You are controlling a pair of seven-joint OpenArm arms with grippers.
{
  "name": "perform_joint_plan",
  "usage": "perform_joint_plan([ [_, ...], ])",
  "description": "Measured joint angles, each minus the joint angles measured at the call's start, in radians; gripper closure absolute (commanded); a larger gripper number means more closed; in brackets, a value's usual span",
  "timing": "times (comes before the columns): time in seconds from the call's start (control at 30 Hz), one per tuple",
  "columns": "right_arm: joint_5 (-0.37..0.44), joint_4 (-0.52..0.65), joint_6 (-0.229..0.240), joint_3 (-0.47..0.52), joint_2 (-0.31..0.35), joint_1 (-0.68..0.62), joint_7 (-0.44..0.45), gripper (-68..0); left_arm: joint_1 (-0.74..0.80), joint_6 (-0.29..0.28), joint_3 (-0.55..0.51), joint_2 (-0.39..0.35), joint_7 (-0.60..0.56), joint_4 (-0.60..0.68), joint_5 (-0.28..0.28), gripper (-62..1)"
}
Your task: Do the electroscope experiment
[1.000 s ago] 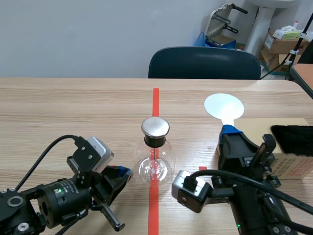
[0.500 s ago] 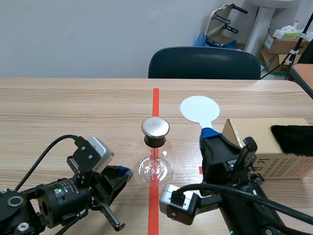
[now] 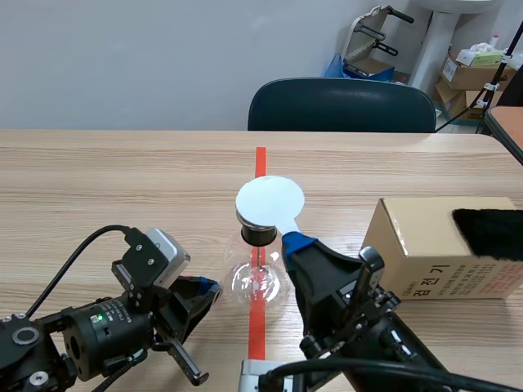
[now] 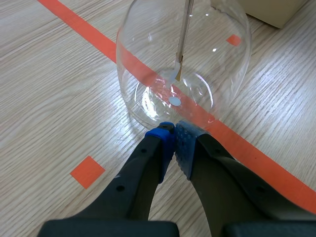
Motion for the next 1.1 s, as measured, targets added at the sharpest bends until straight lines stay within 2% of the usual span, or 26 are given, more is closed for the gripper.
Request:
perform_joint_plan([
  [0.17,0.000,0.000,0.000,0.000,0.000,0.000,0.032,-0.8,0.000,0.000,0.000,0.000,0.000,0.000,0.000,-4.1],
  [0.93,0.000,0.000,0.000,0.000,0.000,0.000,0.031,-0.8,0.000,0.000,0.000,0.000,0.000,0.000,0.000,-4.1],
  [1.1,0.000,0.000,0.000,0.000,0.000,0.000,-0.014,-0.8,0.000,0.000,0.000,0.000,0.000,0.000,0.000,-4.1],
])
